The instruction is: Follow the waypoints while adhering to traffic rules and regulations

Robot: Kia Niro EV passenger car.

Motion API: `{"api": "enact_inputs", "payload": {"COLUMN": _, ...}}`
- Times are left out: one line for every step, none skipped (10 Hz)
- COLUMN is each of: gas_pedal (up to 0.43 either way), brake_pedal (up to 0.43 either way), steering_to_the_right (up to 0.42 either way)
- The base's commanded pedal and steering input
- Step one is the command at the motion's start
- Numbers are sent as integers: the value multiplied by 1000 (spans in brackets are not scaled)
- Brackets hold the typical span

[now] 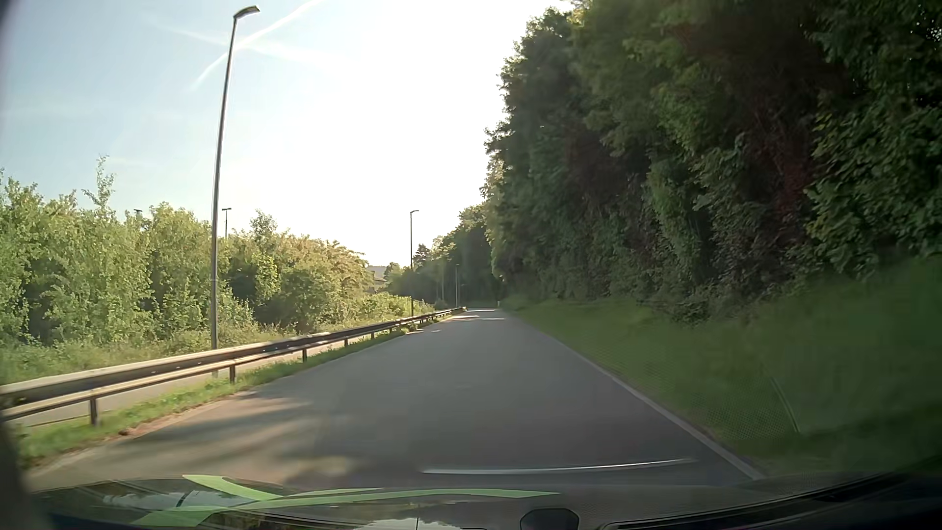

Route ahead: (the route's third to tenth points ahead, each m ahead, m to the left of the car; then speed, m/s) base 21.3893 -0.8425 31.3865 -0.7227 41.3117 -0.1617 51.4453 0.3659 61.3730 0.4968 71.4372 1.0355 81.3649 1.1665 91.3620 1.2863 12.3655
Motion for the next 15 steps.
{"api": "enact_inputs", "payload": {"gas_pedal": 157, "brake_pedal": 0, "steering_to_the_right": -7}}
{"api": "enact_inputs", "payload": {"gas_pedal": 157, "brake_pedal": 0, "steering_to_the_right": -4}}
{"api": "enact_inputs", "payload": {"gas_pedal": 157, "brake_pedal": 0, "steering_to_the_right": -3}}
{"api": "enact_inputs", "payload": {"gas_pedal": 157, "brake_pedal": 0, "steering_to_the_right": -3}}
{"api": "enact_inputs", "payload": {"gas_pedal": 138, "brake_pedal": 0, "steering_to_the_right": -2}}
{"api": "enact_inputs", "payload": {"gas_pedal": 118, "brake_pedal": 0, "steering_to_the_right": 0}}
{"api": "enact_inputs", "payload": {"gas_pedal": 98, "brake_pedal": 0, "steering_to_the_right": 0}}
{"api": "enact_inputs", "payload": {"gas_pedal": 98, "brake_pedal": 0, "steering_to_the_right": -1}}
{"api": "enact_inputs", "payload": {"gas_pedal": 98, "brake_pedal": 0, "steering_to_the_right": -1}}
{"api": "enact_inputs", "payload": {"gas_pedal": 98, "brake_pedal": 0, "steering_to_the_right": -2}}
{"api": "enact_inputs", "payload": {"gas_pedal": 98, "brake_pedal": 0, "steering_to_the_right": -3}}
{"api": "enact_inputs", "payload": {"gas_pedal": 98, "brake_pedal": 0, "steering_to_the_right": -5}}
{"api": "enact_inputs", "payload": {"gas_pedal": 110, "brake_pedal": 0, "steering_to_the_right": -8}}
{"api": "enact_inputs", "payload": {"gas_pedal": 110, "brake_pedal": 0, "steering_to_the_right": -10}}
{"api": "enact_inputs", "payload": {"gas_pedal": 118, "brake_pedal": 0, "steering_to_the_right": -11}}
